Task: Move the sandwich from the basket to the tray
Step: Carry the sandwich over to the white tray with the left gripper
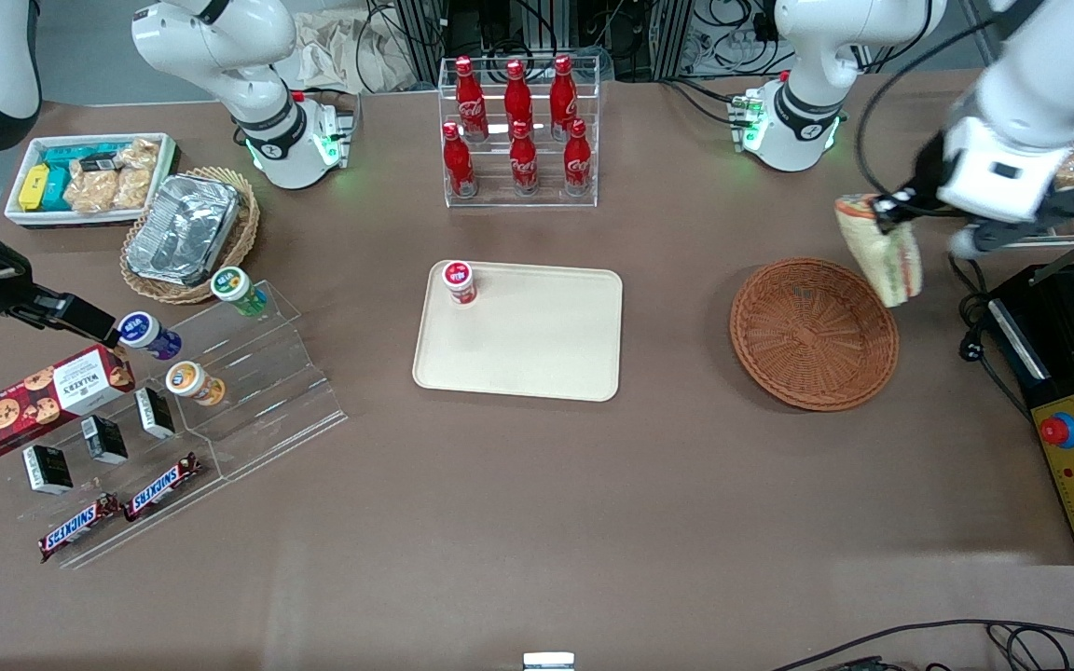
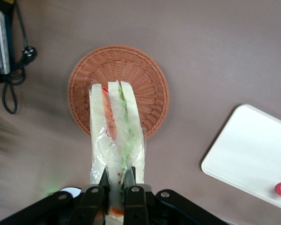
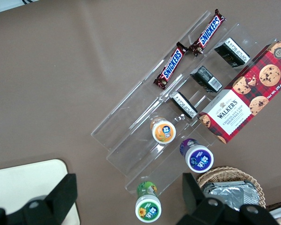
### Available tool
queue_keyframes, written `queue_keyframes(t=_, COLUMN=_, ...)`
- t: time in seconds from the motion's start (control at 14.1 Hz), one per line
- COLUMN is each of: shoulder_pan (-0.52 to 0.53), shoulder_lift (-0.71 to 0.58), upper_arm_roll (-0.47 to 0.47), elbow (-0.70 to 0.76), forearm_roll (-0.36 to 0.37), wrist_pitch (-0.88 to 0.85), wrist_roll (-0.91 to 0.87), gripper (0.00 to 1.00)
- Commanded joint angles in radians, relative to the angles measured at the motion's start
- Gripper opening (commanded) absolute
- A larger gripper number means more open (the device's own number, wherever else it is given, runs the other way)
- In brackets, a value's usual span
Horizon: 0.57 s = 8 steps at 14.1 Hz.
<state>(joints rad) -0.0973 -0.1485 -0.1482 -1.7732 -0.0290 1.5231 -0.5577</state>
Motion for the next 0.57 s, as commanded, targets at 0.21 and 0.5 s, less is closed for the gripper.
queue_keyframes(t=0.21, shoulder_pan=-0.01, shoulder_lift=0.089, upper_arm_roll=-0.2, elbow=0.037, forearm_roll=-0.008, wrist_pitch=0.064, wrist_roll=-0.063, gripper=0.0)
queue_keyframes(t=0.5, shoulder_pan=-0.09, shoulder_lift=0.142, upper_arm_roll=-0.211, elbow=0.028, forearm_roll=-0.012, wrist_pitch=0.152, wrist_roll=-0.093, gripper=0.0)
